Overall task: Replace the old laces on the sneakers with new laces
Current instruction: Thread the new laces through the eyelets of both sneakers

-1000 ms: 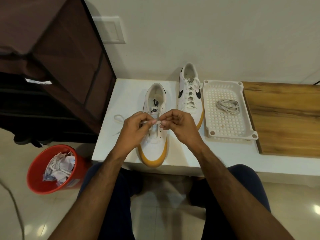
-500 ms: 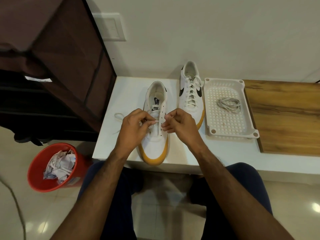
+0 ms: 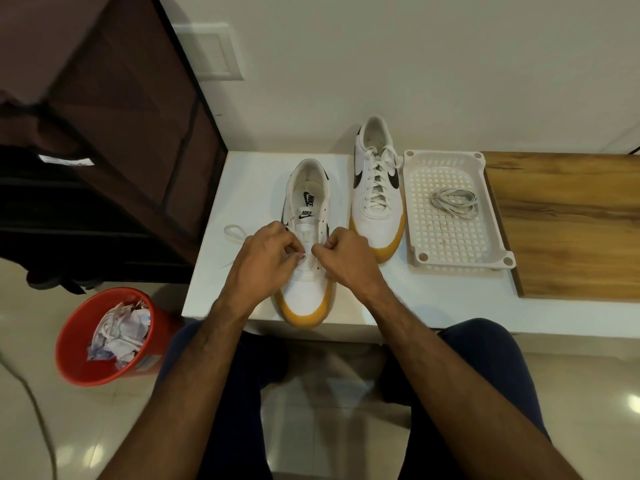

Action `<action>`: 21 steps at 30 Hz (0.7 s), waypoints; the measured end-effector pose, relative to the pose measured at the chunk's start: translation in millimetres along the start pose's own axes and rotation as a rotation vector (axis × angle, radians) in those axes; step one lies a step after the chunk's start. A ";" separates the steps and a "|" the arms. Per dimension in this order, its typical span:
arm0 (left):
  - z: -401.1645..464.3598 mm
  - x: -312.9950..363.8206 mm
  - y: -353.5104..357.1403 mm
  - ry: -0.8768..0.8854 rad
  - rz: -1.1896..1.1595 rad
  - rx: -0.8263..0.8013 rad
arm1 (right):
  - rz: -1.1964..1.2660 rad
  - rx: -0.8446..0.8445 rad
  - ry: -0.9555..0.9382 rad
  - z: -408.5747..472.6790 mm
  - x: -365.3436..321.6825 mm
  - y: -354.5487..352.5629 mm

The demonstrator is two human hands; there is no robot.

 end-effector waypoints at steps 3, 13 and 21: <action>0.3 7.1 6.5 0.075 0.047 -0.031 | 0.047 -0.044 -0.025 3.0 0.7 0.0; 7.5 8.3 15.7 0.161 0.160 -0.062 | 0.194 -0.121 -0.009 -0.1 3.3 -2.4; 7.4 2.0 21.5 0.107 0.041 -0.106 | 0.141 -0.060 -0.057 -0.3 3.6 -3.9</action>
Point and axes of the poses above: each hand's wrist, its own z-axis towards the middle knuckle, its own y-axis out of the palm, x = y × z, the point moved 7 cm from there along z, towards the middle knuckle, and after that the axes turned 2 degrees about x, right-handed, at the moved point
